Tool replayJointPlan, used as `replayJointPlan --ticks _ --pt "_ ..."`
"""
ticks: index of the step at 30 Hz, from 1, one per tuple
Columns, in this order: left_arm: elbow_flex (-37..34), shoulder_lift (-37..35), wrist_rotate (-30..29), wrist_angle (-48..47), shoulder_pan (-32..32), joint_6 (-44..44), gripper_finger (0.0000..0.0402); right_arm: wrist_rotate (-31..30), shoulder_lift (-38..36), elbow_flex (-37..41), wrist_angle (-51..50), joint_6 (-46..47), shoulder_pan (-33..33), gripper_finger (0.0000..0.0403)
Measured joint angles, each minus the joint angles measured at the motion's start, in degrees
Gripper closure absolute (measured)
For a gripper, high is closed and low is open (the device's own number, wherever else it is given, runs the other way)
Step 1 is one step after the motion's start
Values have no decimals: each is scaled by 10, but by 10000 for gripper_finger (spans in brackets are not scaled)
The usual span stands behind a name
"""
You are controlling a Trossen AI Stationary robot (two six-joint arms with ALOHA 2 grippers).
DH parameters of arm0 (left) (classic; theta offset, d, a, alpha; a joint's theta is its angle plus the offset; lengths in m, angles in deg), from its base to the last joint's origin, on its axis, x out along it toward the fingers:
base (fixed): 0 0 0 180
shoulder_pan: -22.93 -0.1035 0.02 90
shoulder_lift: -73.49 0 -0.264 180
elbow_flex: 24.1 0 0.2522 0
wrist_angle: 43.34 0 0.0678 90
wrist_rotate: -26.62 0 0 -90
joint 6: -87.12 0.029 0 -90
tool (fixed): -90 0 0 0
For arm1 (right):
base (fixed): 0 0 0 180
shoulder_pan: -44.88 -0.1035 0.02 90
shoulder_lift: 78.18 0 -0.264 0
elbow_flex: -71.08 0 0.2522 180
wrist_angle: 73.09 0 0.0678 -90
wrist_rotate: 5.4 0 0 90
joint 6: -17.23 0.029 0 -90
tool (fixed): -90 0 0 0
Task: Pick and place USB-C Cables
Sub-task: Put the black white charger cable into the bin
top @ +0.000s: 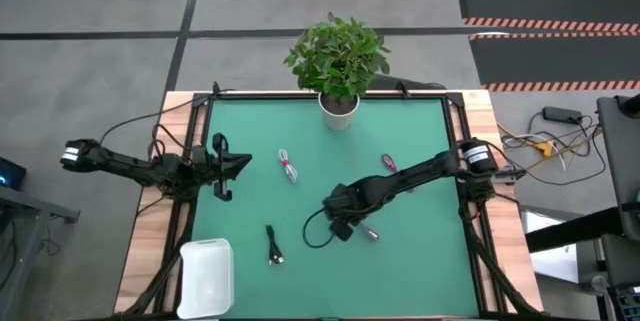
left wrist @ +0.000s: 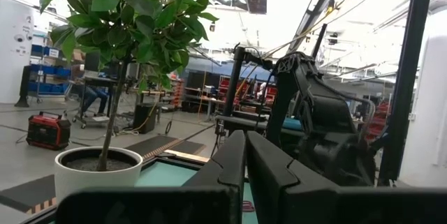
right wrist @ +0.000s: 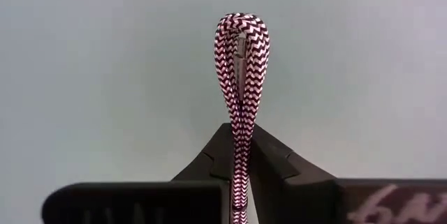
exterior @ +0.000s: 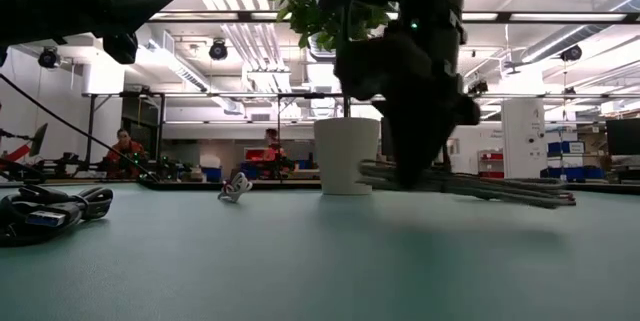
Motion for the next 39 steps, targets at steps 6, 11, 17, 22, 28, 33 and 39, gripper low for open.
replayJointPlan --ticks 6,11,17,22,28,33,39 --pt "0 0 0 0 0 0 402 -3 -3 0 109 -87 0 389" --pt "0 0 0 0 0 0 402 -11 -3 0 221 -173 0 390" --pt "0 0 0 0 0 -1 402 -10 -3 3 361 -280 0 390" --pt "0 0 0 0 0 -4 402 -9 -2 23 483 -363 0 390" --pt "1 0 2 0 0 -26 402 -4 -2 67 635 -435 0 390" --pt "2 7 5 1 0 -66 402 12 -4 110 757 -472 1 390" --pt "16 45 34 40 1 -81 402 58 -20 175 881 -473 15 390"
